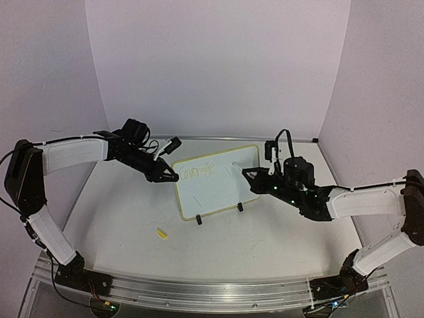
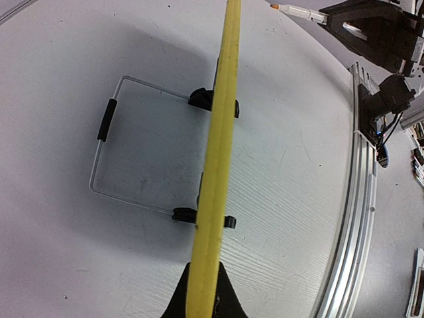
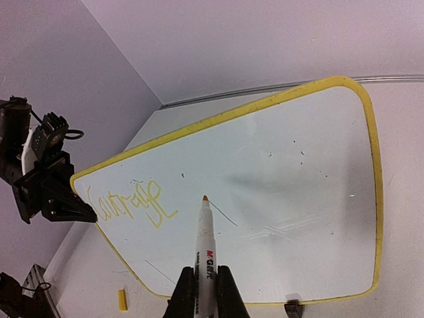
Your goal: Write a sentence on the whiteboard
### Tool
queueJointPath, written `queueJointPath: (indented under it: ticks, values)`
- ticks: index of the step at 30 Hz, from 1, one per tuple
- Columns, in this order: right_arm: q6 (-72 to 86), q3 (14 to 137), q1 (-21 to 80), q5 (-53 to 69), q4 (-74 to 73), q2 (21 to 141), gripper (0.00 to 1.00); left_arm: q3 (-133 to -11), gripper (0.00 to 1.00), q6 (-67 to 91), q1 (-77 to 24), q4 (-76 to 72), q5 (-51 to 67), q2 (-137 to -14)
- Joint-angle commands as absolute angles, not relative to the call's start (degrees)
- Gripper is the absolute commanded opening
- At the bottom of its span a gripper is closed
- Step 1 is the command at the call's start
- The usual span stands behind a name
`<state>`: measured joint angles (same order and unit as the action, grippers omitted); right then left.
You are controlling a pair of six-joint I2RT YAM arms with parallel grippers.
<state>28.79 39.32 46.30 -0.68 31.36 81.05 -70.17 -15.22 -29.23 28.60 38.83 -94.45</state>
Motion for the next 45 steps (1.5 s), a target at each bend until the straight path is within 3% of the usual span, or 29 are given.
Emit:
queueJointPath:
  ticks: [1,24,33,45]
  values:
    - [27.08,42.85,46.28,-0.43,33.31,82.83,0.00,-70.75,0.00,-17.76,-29.43,32.23,31.03,-94.30]
    - [29.02,47.02,46.28,-0.07,33.11,89.78,0.00,-70.84,0.00,-17.88,-29.46,32.37,30.70,-94.75]
    - [30.83,44.96,46.23,-7.22,31.80,87.38,0.00,-70.84,0.00,-17.89,-29.45,32.41,30.59,-94.66]
    - [29.79,43.26,46.28,-4.61,33.02,84.17,0.00,-70.84,0.00,-17.86,-29.46,32.43,30.50,-94.58]
